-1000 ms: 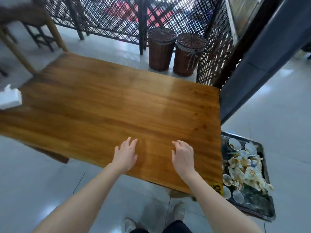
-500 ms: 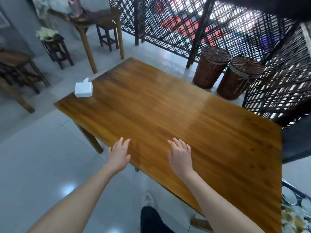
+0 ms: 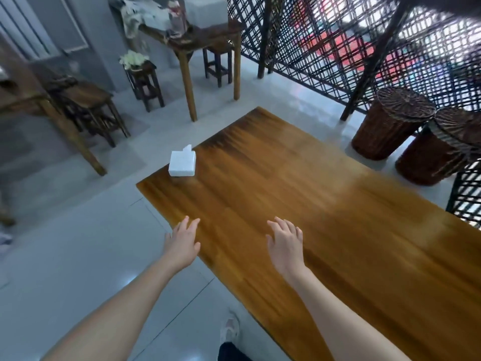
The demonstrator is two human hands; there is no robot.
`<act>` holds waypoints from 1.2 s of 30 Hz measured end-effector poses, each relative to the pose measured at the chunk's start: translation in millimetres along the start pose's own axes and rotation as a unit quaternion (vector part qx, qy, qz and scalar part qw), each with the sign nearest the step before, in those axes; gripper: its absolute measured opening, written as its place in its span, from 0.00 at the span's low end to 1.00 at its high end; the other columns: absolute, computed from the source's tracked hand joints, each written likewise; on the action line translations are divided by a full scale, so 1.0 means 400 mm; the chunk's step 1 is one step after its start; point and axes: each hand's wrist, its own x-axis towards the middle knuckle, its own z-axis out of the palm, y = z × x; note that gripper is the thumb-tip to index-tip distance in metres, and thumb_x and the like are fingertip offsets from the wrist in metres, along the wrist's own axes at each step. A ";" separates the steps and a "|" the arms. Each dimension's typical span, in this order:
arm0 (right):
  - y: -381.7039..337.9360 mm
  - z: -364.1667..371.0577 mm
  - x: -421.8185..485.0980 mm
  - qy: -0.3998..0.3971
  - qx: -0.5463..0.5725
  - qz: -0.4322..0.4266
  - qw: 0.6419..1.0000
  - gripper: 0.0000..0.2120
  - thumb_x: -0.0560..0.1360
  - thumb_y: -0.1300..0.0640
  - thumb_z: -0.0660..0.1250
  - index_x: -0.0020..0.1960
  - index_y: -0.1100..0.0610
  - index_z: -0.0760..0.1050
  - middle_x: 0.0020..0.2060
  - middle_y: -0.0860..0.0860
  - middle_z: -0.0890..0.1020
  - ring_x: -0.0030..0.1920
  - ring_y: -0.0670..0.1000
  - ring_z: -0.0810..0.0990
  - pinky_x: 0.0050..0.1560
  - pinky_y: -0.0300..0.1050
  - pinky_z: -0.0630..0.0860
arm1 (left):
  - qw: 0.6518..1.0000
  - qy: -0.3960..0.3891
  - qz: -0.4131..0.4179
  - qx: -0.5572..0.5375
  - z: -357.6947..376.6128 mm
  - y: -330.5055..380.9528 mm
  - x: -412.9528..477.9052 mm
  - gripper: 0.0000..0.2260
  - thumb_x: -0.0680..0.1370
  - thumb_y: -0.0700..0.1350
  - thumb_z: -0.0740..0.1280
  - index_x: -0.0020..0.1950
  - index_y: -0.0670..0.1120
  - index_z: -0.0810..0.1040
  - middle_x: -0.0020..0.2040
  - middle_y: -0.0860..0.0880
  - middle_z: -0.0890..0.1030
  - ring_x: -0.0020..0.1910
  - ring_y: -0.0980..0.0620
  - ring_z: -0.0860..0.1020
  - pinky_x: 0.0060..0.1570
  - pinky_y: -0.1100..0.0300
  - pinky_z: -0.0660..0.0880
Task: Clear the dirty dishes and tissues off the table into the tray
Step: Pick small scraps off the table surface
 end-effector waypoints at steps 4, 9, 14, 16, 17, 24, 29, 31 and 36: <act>-0.063 0.015 0.129 -0.009 0.001 -0.008 1.000 0.18 0.78 0.58 0.63 0.68 0.54 0.72 0.69 0.50 0.72 0.71 0.53 0.65 0.71 0.53 0.58 | 1.000 0.005 -0.021 -0.003 -0.064 -0.062 0.104 0.28 0.81 0.50 0.62 0.78 0.52 0.54 0.79 0.47 0.52 0.76 0.45 0.57 0.72 0.46 0.58; -0.142 0.041 0.251 -0.022 0.001 -0.033 0.999 0.17 0.79 0.58 0.63 0.68 0.54 0.72 0.68 0.51 0.72 0.71 0.53 0.65 0.71 0.53 0.57 | 0.999 -0.002 -0.048 -0.004 -0.100 -0.131 0.202 0.28 0.81 0.50 0.62 0.78 0.52 0.54 0.79 0.47 0.52 0.77 0.46 0.56 0.72 0.45 0.58; -0.207 0.065 0.335 -0.023 0.003 -0.031 0.999 0.17 0.79 0.58 0.63 0.68 0.54 0.72 0.68 0.50 0.73 0.71 0.52 0.65 0.72 0.53 0.57 | 0.999 -0.001 -0.040 -0.007 -0.144 -0.181 0.293 0.28 0.81 0.50 0.62 0.78 0.52 0.54 0.79 0.47 0.52 0.77 0.45 0.57 0.72 0.44 0.58; -0.230 0.075 0.366 -0.019 0.002 -0.026 0.999 0.17 0.79 0.58 0.63 0.67 0.54 0.73 0.67 0.51 0.74 0.71 0.53 0.66 0.72 0.53 0.58 | 0.999 -0.003 -0.044 -0.018 -0.159 -0.206 0.332 0.28 0.81 0.49 0.62 0.78 0.51 0.54 0.79 0.47 0.52 0.77 0.45 0.56 0.73 0.43 0.57; -0.243 0.080 0.380 -0.017 0.002 -0.023 1.000 0.17 0.79 0.58 0.63 0.67 0.55 0.73 0.67 0.51 0.74 0.70 0.53 0.67 0.72 0.53 0.58 | 0.999 -0.004 -0.044 -0.019 -0.165 -0.221 0.353 0.29 0.81 0.49 0.62 0.78 0.51 0.54 0.79 0.46 0.52 0.77 0.45 0.56 0.73 0.43 0.57; -0.376 0.125 0.490 -0.019 -0.007 0.022 1.000 0.16 0.79 0.57 0.63 0.66 0.53 0.74 0.67 0.50 0.73 0.71 0.53 0.66 0.73 0.54 0.59 | 0.999 -0.033 0.001 -0.018 -0.210 -0.318 0.527 0.30 0.80 0.50 0.62 0.78 0.51 0.52 0.79 0.46 0.54 0.76 0.45 0.57 0.73 0.44 0.56; -0.499 0.171 0.570 -0.033 0.000 0.055 0.998 0.15 0.80 0.56 0.62 0.66 0.52 0.73 0.67 0.49 0.73 0.71 0.51 0.65 0.74 0.53 0.56 | 0.998 -0.058 0.034 -0.014 -0.252 -0.378 0.642 0.31 0.79 0.50 0.63 0.78 0.51 0.52 0.78 0.45 0.56 0.75 0.44 0.59 0.71 0.44 0.59; -0.541 0.195 0.603 -0.026 0.009 0.064 0.998 0.15 0.80 0.56 0.62 0.65 0.52 0.74 0.67 0.49 0.74 0.70 0.51 0.66 0.73 0.52 0.57 | 0.997 -0.067 0.048 -0.008 -0.260 -0.396 0.679 0.32 0.79 0.51 0.64 0.78 0.51 0.51 0.78 0.46 0.54 0.76 0.44 0.58 0.72 0.43 0.58; -0.608 0.249 0.671 -0.004 0.026 0.087 0.996 0.14 0.79 0.56 0.63 0.64 0.53 0.75 0.63 0.49 0.77 0.67 0.51 0.70 0.71 0.49 0.60 | 0.992 -0.086 0.085 -0.020 -0.268 -0.423 0.763 0.39 0.76 0.54 0.68 0.79 0.53 0.48 0.79 0.47 0.52 0.77 0.46 0.54 0.73 0.43 0.55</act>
